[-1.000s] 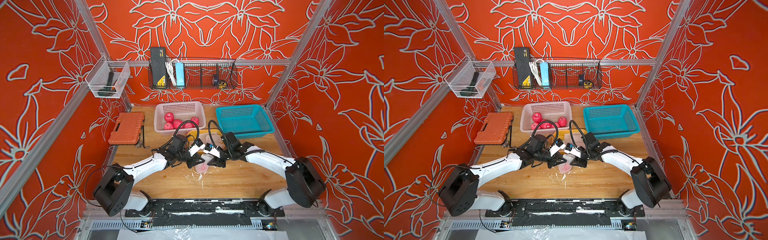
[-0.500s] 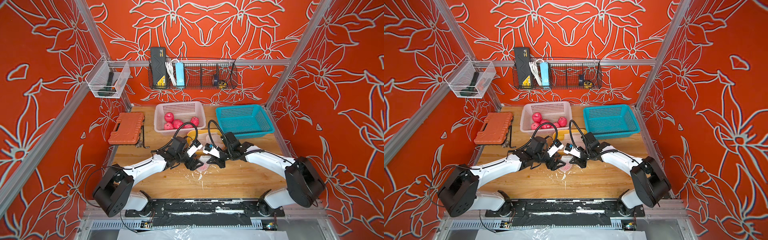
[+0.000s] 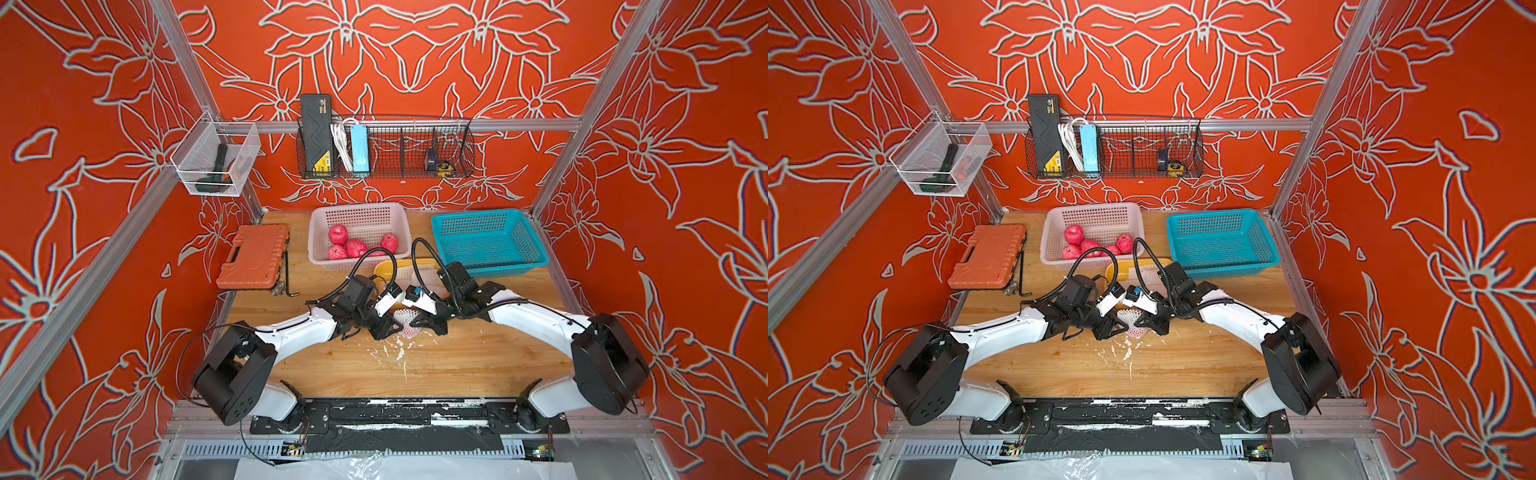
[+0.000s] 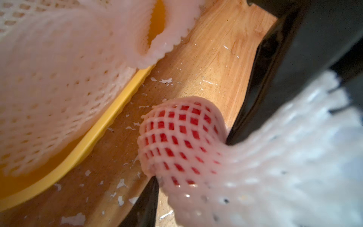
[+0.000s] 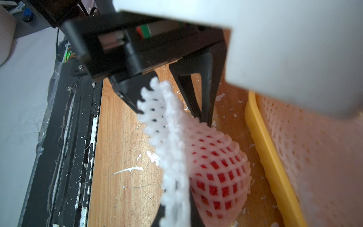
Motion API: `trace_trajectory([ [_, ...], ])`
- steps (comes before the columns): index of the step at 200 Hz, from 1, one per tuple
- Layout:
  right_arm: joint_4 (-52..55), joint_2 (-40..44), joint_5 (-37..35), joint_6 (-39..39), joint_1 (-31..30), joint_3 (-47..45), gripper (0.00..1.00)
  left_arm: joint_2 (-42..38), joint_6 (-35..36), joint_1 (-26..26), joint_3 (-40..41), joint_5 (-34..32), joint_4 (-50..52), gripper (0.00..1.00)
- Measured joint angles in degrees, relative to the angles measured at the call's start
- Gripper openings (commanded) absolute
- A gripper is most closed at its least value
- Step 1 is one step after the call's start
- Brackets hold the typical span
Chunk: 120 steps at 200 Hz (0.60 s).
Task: Remove foam nets from apples
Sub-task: Remove the foam net from the apple.
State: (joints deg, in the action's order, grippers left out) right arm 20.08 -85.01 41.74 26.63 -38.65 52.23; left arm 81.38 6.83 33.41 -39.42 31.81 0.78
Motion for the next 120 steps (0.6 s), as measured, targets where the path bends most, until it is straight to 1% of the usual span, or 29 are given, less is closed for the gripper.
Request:
trace_trajectory([
  [28,0.7,-0.9,-1.7,-1.4,-0.3,1.1,0.11,0.0,-0.3,-0.1,0.0,1.3,0.1,0.27],
  [53,1.0,-0.9,-3.1,-2.2,-0.7,1.4,0.15,-0.4,-0.9,-0.2,0.0,1.8,0.2,0.26],
  [61,0.9,-0.9,-3.5,-2.4,-0.8,1.4,0.16,-0.5,-1.1,-0.2,0.0,1.8,0.3,0.27],
  [79,0.7,-0.7,-4.3,-2.8,-0.9,1.4,0.17,-0.7,-1.6,-0.2,0.0,1.8,0.5,0.34],
  [90,0.5,-0.5,-4.7,-2.9,-0.9,1.4,0.18,-1.0,-1.7,-0.2,0.0,1.8,0.5,0.45],
  [105,0.5,0.0,-4.9,-3.3,-0.9,1.4,0.18,-1.4,-2.1,-0.3,0.0,1.9,0.5,0.55],
  [120,0.3,0.2,-4.9,-3.3,-0.9,1.4,0.17,-1.8,-2.2,-0.4,0.0,1.9,0.5,0.58],
])
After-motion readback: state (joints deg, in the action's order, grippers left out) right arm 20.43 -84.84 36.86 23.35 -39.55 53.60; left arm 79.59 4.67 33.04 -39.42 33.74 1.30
